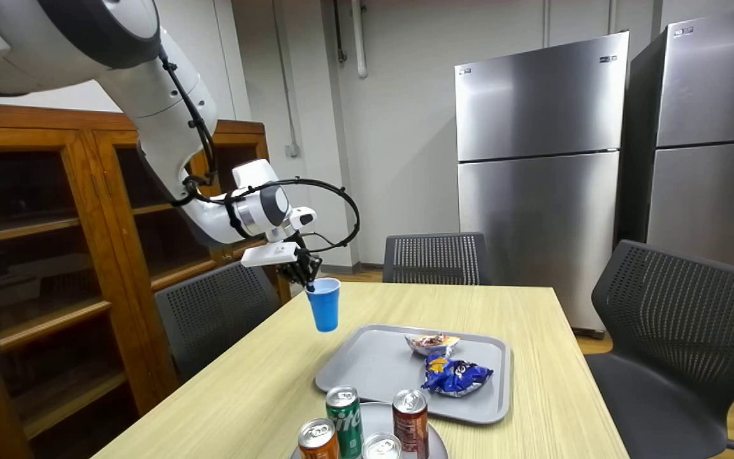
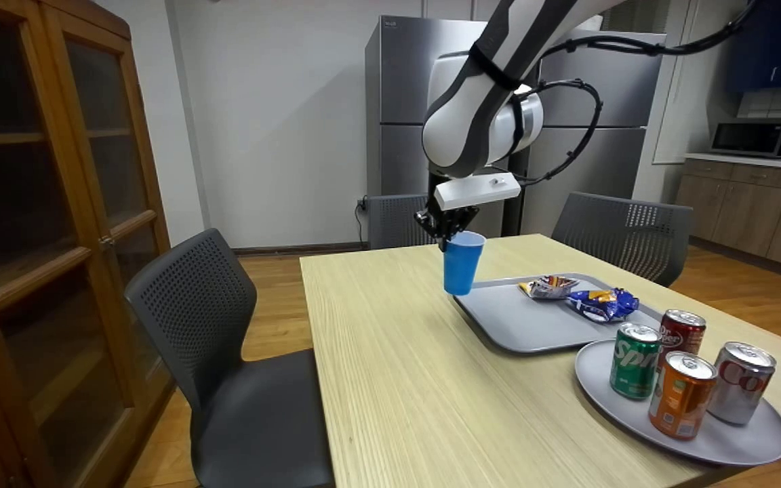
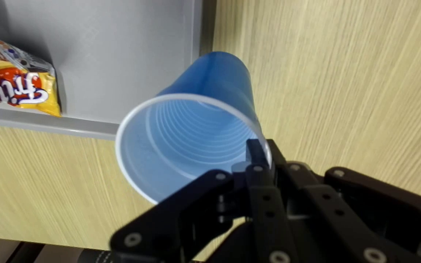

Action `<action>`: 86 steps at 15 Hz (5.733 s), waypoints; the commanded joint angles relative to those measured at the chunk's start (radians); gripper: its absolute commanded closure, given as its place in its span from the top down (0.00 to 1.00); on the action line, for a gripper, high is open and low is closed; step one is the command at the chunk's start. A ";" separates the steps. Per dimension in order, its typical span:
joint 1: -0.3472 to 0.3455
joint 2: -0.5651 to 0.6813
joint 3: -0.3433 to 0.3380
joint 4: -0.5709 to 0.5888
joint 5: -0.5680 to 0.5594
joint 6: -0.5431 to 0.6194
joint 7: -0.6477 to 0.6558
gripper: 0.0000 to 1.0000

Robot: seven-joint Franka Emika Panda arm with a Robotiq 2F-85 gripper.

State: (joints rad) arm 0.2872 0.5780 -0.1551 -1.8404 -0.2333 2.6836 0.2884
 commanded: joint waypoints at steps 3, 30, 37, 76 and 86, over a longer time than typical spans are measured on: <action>0.073 -0.021 -0.002 -0.028 -0.061 0.017 0.057 0.01; 0.187 0.121 0.020 0.064 -0.073 -0.010 0.083 0.31; 0.155 0.060 0.019 0.055 -0.050 0.002 0.090 0.80; -0.315 0.248 -0.024 0.291 0.176 -0.019 -0.002 1.00; -0.350 0.383 -0.047 0.413 0.184 -0.059 0.007 1.00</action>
State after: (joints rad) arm -0.0538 0.9119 -0.1963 -1.5067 -0.0694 2.6789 0.3228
